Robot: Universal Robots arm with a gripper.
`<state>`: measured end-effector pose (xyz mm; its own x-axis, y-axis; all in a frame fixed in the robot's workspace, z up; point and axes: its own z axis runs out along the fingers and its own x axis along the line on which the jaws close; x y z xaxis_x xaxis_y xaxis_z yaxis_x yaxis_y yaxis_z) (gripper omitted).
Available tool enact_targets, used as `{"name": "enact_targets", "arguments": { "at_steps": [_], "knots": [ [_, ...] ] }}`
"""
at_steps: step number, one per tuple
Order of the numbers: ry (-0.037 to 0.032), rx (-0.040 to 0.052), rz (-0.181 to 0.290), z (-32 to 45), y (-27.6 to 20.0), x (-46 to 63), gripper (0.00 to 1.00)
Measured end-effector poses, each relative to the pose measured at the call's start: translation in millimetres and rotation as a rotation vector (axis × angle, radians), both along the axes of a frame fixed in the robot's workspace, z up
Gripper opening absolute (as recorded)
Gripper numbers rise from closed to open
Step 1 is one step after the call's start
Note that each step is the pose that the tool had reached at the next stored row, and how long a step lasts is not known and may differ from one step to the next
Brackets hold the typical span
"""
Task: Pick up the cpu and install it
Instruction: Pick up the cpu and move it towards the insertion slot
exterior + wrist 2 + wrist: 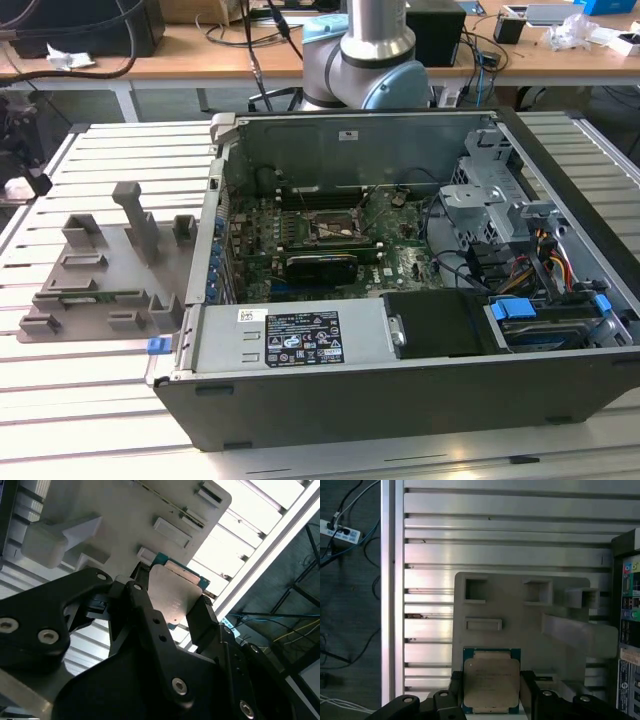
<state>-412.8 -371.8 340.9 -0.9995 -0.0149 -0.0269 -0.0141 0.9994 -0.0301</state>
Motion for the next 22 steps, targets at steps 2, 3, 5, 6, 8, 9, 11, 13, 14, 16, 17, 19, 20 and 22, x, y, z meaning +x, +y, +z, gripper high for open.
{"name": "enact_targets", "arguments": {
  "at_steps": [2, 3, 5, 6, 8, 9, 11, 13, 14, 16, 17, 19, 20, 22],
  "knots": [
    [-0.0001, 0.0001, 0.000, 2.8, 0.0, 0.0, 0.54],
    [-0.0001, 0.0000, 0.000, 6.3, 0.0, 0.0, 0.54],
    [-0.0001, 0.0000, 0.000, 11.8, 0.0, 0.0, 0.54],
    [-0.0001, 0.0000, 0.000, 14.1, 0.0, 0.0, 0.54],
    [0.0000, 0.0000, 0.000, 18.3, 0.0, 0.0, 0.54],
    [-0.0001, 0.0000, 0.000, 19.7, 0.0, 0.0, 0.54],
    [0.0000, 0.0000, 0.000, 22.6, 0.0, 0.0, 0.54],
    [-0.0001, 0.0001, 0.000, 25.2, 0.0, 0.0, 0.54],
    [0.0000, 0.0000, 0.000, 27.0, 0.0, 0.0, 0.54],
    [-0.0001, 0.0000, 0.000, 29.5, 0.0, 0.0, 0.54],
    [-0.0001, 0.0000, 0.000, 30.7, 0.0, 0.0, 0.54],
    [-0.0001, 0.0000, 0.000, 33.2, 0.0, 0.0, 0.54],
    [0.0000, 0.0000, 0.000, 34.4, 0.0, 0.0, 0.54],
    [-0.0001, 0.0001, 0.000, 37.1, 0.0, 0.0, 0.54]
  ]
}}
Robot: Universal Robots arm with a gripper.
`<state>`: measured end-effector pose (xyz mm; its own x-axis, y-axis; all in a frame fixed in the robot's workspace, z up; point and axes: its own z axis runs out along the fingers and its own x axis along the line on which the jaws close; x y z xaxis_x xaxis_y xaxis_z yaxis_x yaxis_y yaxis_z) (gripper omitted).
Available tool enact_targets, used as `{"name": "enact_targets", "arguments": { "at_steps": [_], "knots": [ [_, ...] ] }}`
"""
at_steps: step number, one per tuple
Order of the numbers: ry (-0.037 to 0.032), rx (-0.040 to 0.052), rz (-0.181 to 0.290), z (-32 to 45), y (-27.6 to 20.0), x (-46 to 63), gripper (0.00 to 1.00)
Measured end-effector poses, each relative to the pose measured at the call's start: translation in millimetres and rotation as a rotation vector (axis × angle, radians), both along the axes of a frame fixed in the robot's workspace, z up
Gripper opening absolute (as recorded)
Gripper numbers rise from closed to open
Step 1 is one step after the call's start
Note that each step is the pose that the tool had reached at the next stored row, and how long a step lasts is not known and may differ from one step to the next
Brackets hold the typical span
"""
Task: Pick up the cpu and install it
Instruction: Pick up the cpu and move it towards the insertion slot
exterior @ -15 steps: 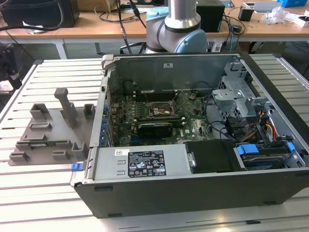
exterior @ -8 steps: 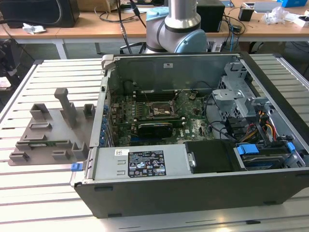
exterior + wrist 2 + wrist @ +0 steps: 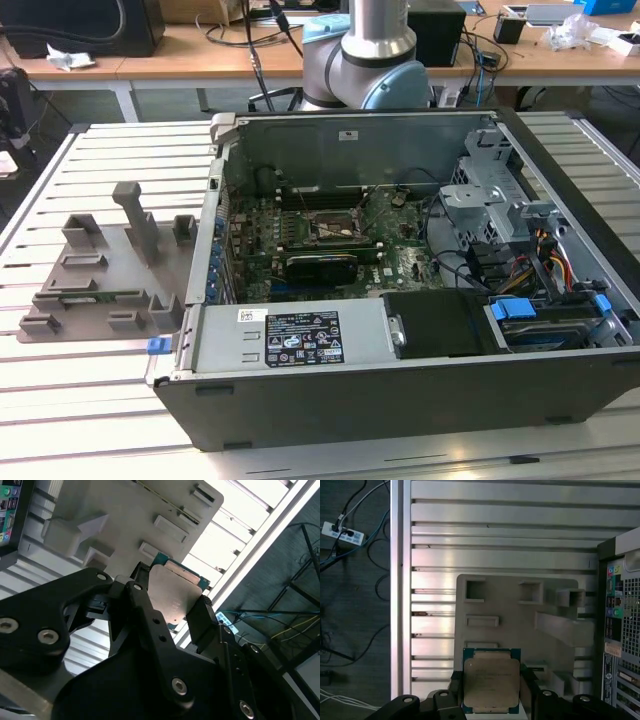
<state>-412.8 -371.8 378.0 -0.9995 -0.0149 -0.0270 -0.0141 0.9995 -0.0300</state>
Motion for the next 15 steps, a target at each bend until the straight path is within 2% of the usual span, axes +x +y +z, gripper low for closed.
{"name": "enact_targets", "arguments": {
  "at_steps": [4, 8, 9, 10, 13, 15],
  "knots": [
    [0.0000, 0.0000, 0.000, 9.7, 0.0, 0.0, 0.54],
    [0.0000, 0.0006, 0.000, 15.1, 0.0, 0.0, 0.54],
    [-0.0001, 0.0038, 0.000, 16.4, -0.1, 0.0, 0.54],
    [0.0001, 0.0144, 0.001, 17.2, 0.0, 0.0, 0.54],
    [-0.0001, 0.0148, 0.001, 17.2, -0.1, 0.6, 0.54],
    [0.0001, 0.0147, 0.001, 17.3, -0.1, 7.4, 0.54]
  ]
}}
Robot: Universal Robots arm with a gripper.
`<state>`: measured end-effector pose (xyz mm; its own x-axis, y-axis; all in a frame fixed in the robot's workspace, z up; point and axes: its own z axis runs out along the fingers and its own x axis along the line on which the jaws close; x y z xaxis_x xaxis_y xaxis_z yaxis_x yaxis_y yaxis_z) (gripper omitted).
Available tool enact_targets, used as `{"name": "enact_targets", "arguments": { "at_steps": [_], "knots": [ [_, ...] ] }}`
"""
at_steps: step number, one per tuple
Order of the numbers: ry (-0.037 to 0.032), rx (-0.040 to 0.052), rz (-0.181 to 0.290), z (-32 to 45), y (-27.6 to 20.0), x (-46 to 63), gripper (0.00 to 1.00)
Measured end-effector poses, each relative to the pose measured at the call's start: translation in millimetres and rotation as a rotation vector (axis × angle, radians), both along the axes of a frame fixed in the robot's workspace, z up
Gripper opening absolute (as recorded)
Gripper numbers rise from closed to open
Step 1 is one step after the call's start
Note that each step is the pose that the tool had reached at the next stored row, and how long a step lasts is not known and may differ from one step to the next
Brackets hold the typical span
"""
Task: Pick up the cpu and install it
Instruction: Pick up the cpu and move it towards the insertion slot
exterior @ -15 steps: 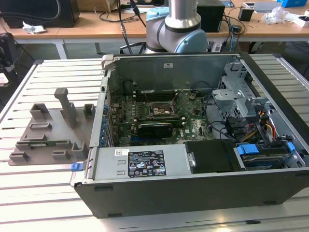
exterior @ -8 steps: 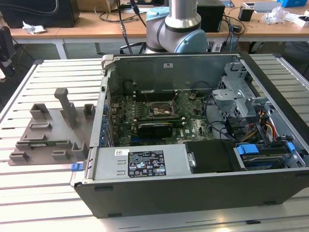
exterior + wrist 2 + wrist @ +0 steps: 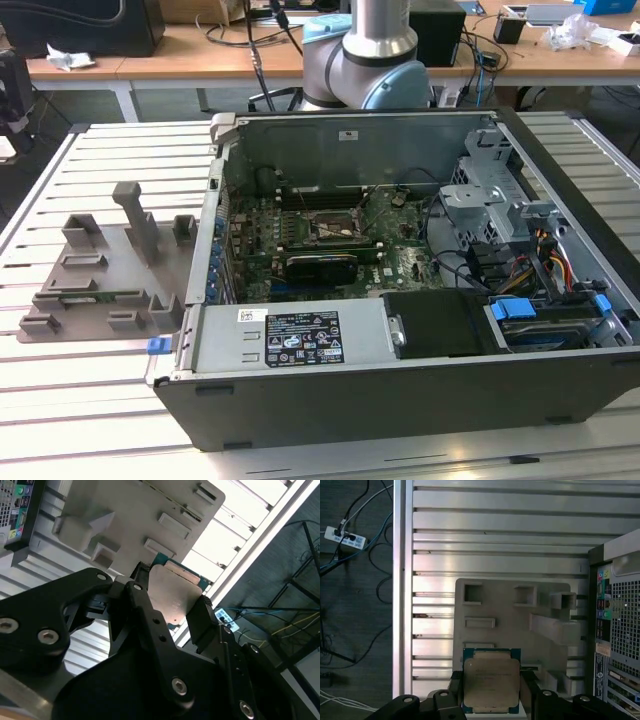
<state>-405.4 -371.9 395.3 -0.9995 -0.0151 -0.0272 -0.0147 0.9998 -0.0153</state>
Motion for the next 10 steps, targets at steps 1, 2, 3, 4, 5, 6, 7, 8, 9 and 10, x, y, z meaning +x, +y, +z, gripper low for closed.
{"name": "enact_targets", "arguments": {
  "at_steps": [1, 2, 3, 4, 5, 6, 7, 8, 9, 10],
  "knots": [
    [-0.0001, 0.0000, 0.000, 0.0, 0.1, 3.3, 0.54],
    [-0.0001, 0.0000, 0.000, -0.1, 0.1, 5.9, 0.54],
    [0.0000, 0.0000, 0.000, 0.0, 0.1, 12.0, 0.54],
    [0.0000, 0.0000, 0.000, 0.0, 0.0, 16.8, 0.54],
    [-0.0001, 0.0000, 0.000, 0.0, 0.1, 22.2, 0.54],
    [-0.0001, 0.0001, 0.000, -0.1, 0.1, 25.2, 0.54],
    [-0.0001, 0.0000, 0.000, 0.0, 0.0, 28.8, 0.54],
    [0.0001, 0.0000, 0.000, 0.0, 0.0, 32.0, 0.54],
    [0.0000, 0.0001, 0.000, 0.0, 0.0, 35.9, 0.54],
    [-0.0001, 0.0001, 0.000, -0.1, 0.1, 41.8, 0.54]
  ]
}}
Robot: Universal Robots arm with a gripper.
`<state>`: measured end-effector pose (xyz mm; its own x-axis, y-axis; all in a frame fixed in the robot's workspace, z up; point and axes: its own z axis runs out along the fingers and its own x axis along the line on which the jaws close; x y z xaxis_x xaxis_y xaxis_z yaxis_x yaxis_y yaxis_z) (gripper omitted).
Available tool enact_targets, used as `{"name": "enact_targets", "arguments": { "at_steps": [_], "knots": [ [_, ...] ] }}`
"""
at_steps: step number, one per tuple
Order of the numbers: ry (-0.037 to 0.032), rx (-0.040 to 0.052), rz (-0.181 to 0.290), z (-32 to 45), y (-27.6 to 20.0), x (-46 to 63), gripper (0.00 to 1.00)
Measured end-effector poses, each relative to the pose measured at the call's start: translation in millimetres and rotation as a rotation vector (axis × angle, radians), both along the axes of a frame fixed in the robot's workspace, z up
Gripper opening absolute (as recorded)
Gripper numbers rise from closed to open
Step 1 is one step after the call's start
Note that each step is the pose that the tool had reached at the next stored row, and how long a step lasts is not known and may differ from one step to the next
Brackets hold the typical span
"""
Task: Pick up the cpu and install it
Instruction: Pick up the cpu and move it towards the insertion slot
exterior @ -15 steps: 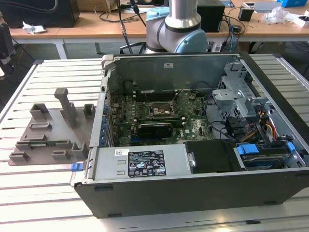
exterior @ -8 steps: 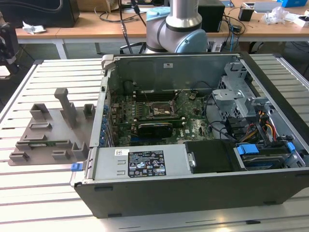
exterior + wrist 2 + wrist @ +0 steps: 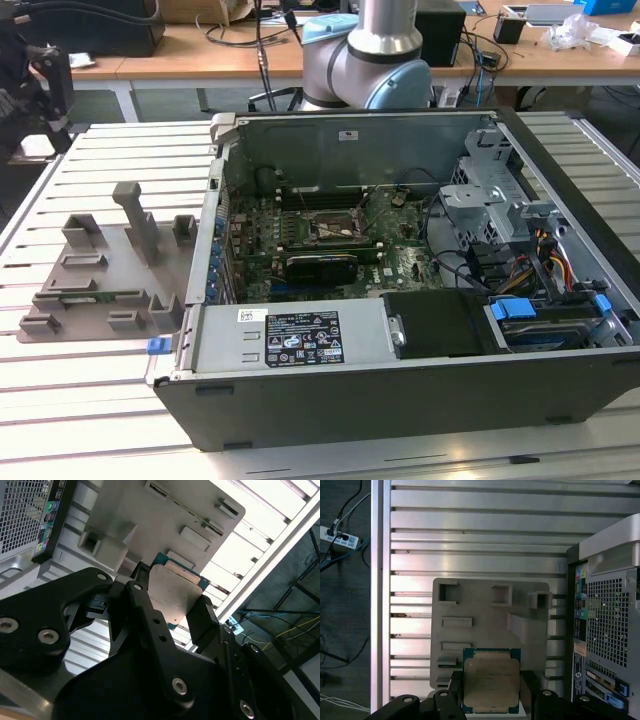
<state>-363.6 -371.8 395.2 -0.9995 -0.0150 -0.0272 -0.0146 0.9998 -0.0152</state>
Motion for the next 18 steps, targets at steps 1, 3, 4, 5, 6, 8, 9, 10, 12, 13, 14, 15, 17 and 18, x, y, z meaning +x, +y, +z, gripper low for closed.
{"name": "enact_targets", "arguments": {
  "at_steps": [1, 3, 4, 5, 6, 8, 9, 10, 12, 13, 14, 15, 17, 18],
  "knots": [
    [0.0000, -0.0001, 0.000, 0.0, 0.0, 3.2, 0.54],
    [0.0001, -0.0001, 0.000, 0.1, 0.0, 11.3, 0.54],
    [0.0000, 0.0000, 0.000, 0.0, 0.0, 14.2, 0.54],
    [0.0000, 0.0000, 0.000, 0.0, 0.0, 17.3, 0.54],
    [0.0000, -0.0001, 0.000, 0.0, 0.0, 20.4, 0.54],
    [0.0000, -0.0001, 0.000, 0.0, 0.0, 32.2, 0.54],
    [0.0000, 0.0000, 0.000, 0.0, 0.0, 36.5, 0.54],
    [0.0001, -0.0001, 0.000, 0.0, 0.0, 40.4, 0.54],
    [0.0003, -0.0002, 0.000, 0.1, 0.0, 48.1, 0.54],
    [0.0002, -0.0001, 0.000, 0.0, 0.0, 51.0, 0.54],
    [0.0002, -0.0001, 0.000, 0.0, 0.1, 54.1, 0.54],
    [0.0003, -0.0001, 0.000, 0.0, 0.1, 58.9, 0.54],
    [0.0004, -0.0001, 0.000, 0.1, 0.1, 67.5, 0.54],
    [0.0004, -0.0001, 0.000, 0.0, 0.1, 70.7, 0.54]
  ]
}}
